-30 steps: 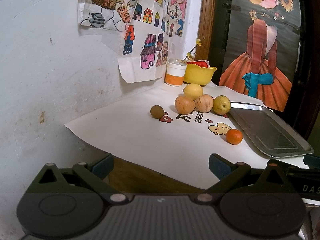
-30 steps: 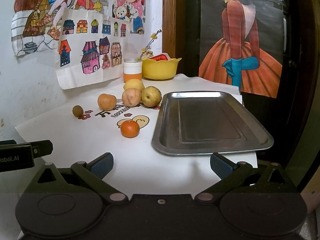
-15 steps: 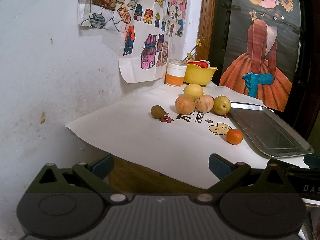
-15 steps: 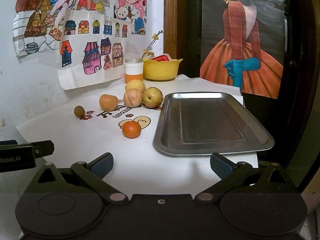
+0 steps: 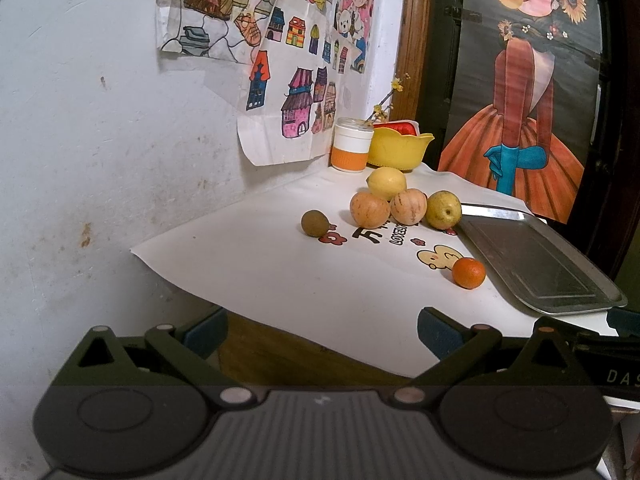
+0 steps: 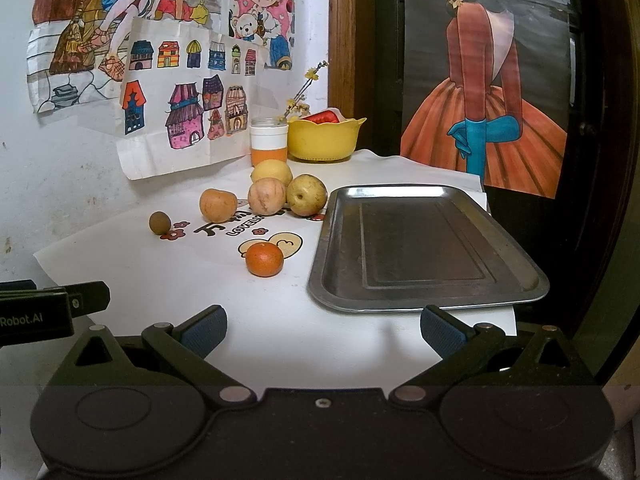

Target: Organize fruits

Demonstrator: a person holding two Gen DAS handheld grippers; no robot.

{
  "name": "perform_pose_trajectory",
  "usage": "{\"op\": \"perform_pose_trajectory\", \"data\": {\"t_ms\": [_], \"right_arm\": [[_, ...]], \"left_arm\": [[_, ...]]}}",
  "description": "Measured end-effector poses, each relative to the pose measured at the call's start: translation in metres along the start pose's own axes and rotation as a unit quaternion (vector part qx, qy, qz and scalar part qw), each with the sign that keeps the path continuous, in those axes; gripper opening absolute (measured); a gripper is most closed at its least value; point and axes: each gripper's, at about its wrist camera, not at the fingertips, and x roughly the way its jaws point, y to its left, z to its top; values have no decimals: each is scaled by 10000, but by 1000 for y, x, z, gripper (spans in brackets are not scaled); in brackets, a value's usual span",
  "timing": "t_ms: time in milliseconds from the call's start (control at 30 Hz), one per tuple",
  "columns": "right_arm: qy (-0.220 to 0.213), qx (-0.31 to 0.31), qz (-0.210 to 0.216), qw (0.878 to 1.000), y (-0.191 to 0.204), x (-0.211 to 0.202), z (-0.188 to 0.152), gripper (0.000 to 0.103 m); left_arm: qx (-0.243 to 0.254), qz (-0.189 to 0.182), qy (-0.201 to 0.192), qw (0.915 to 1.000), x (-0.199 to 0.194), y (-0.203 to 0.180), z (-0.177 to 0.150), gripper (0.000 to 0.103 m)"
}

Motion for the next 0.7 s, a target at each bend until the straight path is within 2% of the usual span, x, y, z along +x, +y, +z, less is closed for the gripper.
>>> {"op": "perform_pose_trajectory", "data": {"t_ms": [700], "right_arm": [[16,-52,39,10000,4,6,2,103]], "left_arm": [[87,-12,84,9999,4,-3,4,103]]}}
